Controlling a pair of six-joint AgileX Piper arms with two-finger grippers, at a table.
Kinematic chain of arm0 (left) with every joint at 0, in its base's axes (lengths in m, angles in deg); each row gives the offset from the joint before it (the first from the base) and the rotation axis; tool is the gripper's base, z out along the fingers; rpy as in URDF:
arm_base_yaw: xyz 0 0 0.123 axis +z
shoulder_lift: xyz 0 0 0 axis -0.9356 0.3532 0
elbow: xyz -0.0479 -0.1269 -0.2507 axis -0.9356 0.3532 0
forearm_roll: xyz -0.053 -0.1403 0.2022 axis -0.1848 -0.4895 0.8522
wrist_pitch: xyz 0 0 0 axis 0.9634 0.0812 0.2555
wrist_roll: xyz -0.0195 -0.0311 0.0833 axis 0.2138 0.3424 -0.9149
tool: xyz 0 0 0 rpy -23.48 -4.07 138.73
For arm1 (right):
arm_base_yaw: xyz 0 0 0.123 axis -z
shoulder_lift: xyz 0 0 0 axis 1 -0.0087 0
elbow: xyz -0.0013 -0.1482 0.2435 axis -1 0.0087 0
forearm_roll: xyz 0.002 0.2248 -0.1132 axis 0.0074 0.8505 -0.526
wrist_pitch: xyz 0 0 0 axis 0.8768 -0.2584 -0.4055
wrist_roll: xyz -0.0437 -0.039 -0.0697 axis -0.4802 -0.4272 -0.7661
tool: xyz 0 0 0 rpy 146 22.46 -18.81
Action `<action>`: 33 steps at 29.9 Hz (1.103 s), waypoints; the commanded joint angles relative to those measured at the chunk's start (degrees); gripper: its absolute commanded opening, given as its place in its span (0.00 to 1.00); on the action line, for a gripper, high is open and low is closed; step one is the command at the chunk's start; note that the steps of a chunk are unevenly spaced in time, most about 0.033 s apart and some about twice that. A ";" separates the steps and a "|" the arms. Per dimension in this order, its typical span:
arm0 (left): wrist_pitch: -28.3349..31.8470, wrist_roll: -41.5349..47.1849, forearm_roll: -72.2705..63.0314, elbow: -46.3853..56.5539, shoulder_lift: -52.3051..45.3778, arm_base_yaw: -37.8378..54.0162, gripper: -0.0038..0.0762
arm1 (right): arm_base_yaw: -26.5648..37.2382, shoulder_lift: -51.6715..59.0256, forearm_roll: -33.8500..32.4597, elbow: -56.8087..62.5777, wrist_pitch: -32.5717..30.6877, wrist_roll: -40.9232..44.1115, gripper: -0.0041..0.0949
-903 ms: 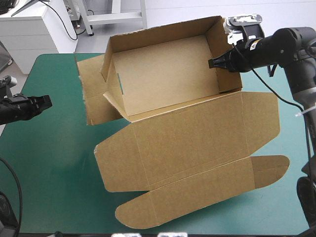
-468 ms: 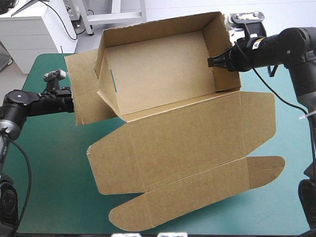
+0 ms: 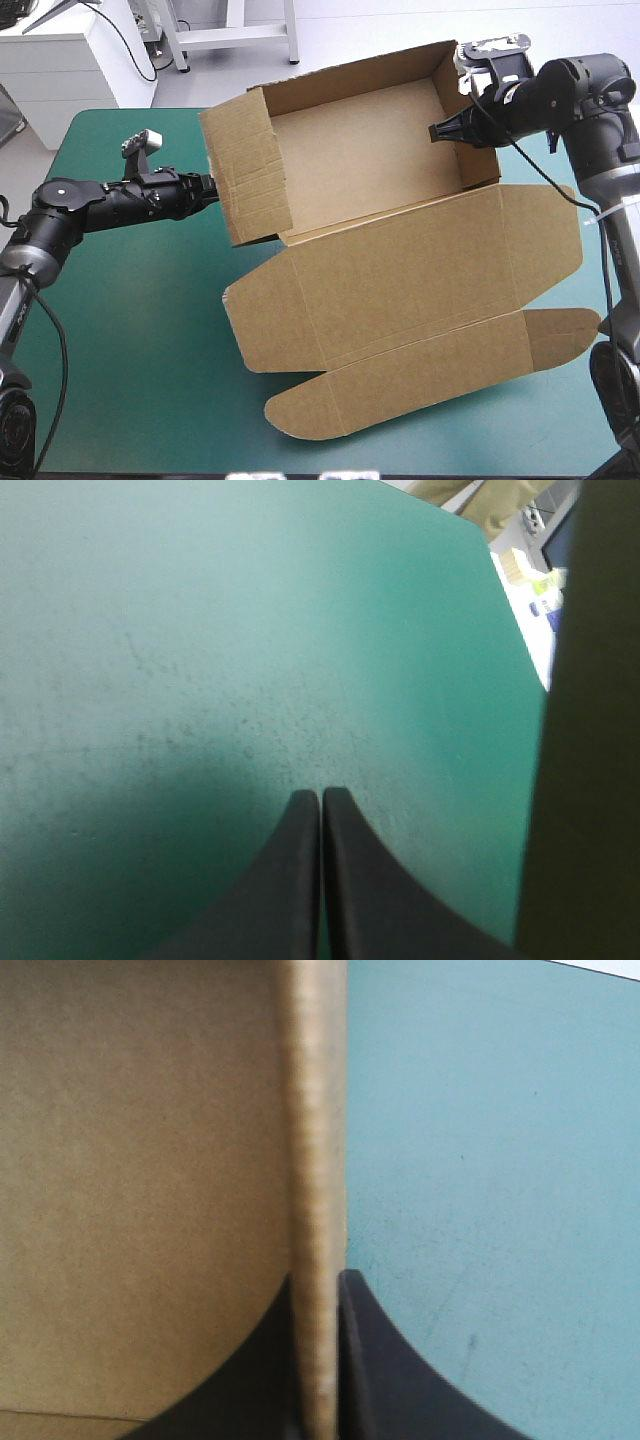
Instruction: Fold the box
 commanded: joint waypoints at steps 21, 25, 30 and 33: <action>-9.00 -5.75 -11.55 -1.41 -8.36 -3.70 0.17 | 0.11 0.08 -1.39 -1.61 1.14 1.49 0.03; -9.58 -5.64 -15.08 -1.41 -8.36 -3.70 0.52 | 0.11 0.08 -1.39 -1.61 0.93 1.49 0.03; -11.55 -4.56 -22.08 -1.41 -8.36 -3.70 0.72 | 0.11 0.03 -1.39 -1.61 0.68 1.49 0.03; -11.96 -4.80 -21.94 -1.41 -8.36 -3.70 0.71 | 0.11 0.03 -0.97 -1.61 0.68 1.49 0.03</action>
